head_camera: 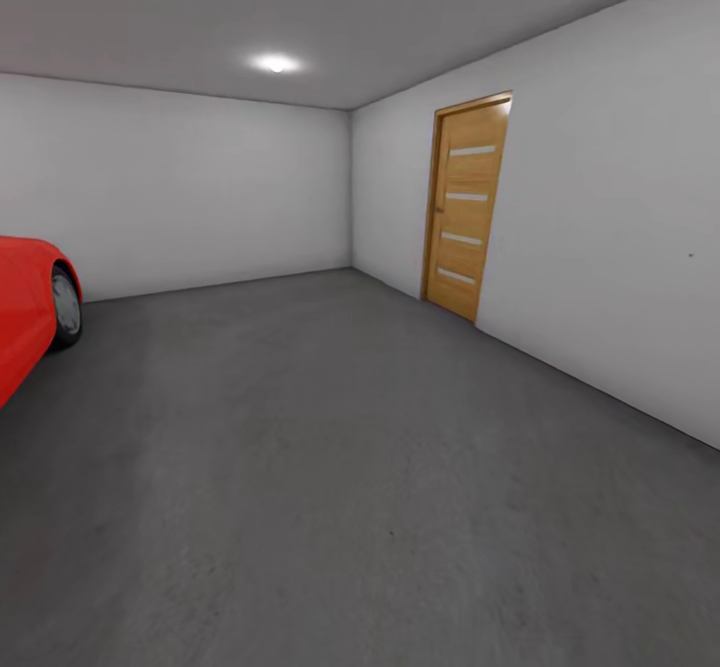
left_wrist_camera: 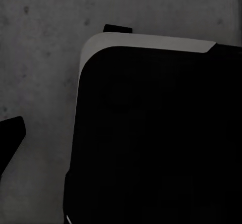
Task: Move the two storage containers from the living room to the garage. In the garage, place one container on the floor and stack the other container on top of it (either order is fine).
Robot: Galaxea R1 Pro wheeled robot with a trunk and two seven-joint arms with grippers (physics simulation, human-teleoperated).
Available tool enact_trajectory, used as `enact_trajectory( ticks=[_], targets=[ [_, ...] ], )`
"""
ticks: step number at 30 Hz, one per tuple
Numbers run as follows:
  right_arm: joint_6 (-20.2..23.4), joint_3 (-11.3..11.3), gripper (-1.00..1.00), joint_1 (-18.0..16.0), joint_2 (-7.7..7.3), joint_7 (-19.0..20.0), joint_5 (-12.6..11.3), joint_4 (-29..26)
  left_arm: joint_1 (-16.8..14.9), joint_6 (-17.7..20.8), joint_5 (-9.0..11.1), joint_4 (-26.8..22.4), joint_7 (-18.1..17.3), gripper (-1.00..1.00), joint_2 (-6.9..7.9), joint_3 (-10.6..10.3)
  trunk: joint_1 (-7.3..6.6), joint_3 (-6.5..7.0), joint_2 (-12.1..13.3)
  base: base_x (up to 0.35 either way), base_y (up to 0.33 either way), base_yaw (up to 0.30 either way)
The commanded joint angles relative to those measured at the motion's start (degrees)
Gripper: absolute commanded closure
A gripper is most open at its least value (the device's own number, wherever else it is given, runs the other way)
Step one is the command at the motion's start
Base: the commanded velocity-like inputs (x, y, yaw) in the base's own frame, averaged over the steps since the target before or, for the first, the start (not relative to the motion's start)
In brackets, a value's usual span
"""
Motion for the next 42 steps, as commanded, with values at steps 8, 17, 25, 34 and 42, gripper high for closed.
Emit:
enact_trajectory(
  ticks=[8, 17, 25, 34, 42],
  targets=[
    [-0.3, 0.25, -1.0, -0.01, -0.21, 0.08, 0.34, 0.01, -0.01, -0.17, 0.38, -0.01, 0.05, -1.0, 0.0, 0.02, 0.03, -0.04, -0.02, 0.321, 0.0, 0.0],
    [-0.19, 0.29, -1.0, -0.01, -0.32, 0.13, 0.23, 0.01, -0.01, 0.63, 0.27, -0.01, -0.01, -1.0, -0.08, -0.15, 0.03, -0.04, -0.02, 0.322, 0.0, 0.0],
    [-0.22, 0.24, -1.0, -0.01, -0.33, 0.03, 0.06, 0.01, -0.01, 0.4, 0.29, -0.01, 0.04, -1.0, 0.0, -0.01, 0.03, -0.04, -0.02, 0.322, 0.0, 0.0],
    [-0.37, 0.24, -1.0, -0.01, -0.33, -0.01, 0.03, 0.03, -0.01, 0.28, 0.29, -0.01, 0.05, -1.0, 0.01, 0.04, 0.03, -0.04, -0.02, 0.322, 0.0, 0.0],
    [-0.23, 0.15, -1.0, -0.01, -0.31, -0.01, -0.18, 0.41, -0.01, 0.29, 0.29, -0.01, 0.05, -1.0, -0.05, 0.05, 0.03, -0.04, -0.02, 0.322, 0.0, 0.0]
  ],
)
